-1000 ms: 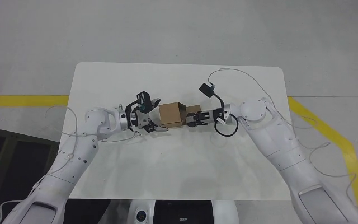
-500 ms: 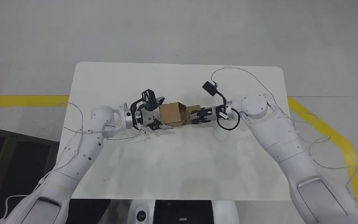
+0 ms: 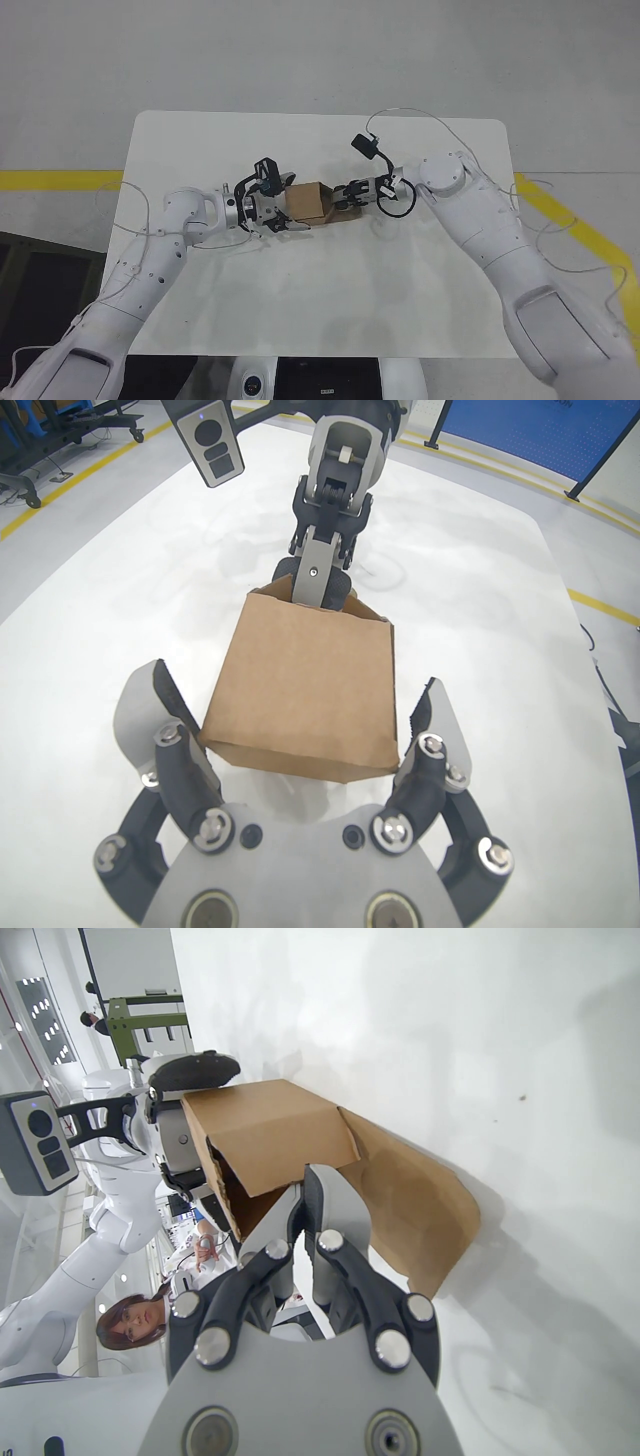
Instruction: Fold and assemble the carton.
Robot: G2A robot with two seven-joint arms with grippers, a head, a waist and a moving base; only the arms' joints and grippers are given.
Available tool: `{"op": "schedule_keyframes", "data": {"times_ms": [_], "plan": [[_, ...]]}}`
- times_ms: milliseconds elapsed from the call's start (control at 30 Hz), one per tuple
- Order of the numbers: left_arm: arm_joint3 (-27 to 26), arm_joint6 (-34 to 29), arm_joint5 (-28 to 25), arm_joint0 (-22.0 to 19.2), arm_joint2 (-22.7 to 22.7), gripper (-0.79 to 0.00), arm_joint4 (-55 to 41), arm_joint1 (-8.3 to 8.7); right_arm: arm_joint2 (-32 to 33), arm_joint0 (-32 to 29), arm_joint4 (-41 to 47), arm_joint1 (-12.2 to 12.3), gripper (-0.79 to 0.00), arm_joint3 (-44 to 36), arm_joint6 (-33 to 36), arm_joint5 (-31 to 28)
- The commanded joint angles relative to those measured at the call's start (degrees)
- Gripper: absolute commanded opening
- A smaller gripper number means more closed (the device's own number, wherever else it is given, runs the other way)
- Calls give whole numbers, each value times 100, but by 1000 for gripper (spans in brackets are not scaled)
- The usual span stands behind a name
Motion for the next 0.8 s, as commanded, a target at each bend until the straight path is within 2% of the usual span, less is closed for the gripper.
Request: {"op": "schedule_keyframes", "data": {"times_ms": [0,400,767], "plan": [[-1,-26,-3,-3,0,0,-12,-4,-57,26,43,-53,-785,75,29,-44],[-31,-118,-22,6,-14,0,-70,-19,-314,169,229,-347,-785,480,120,-221],[-38,-200,-31,25,-36,0,-114,-28,-313,275,416,-490,-785,752,296,-423]]}}
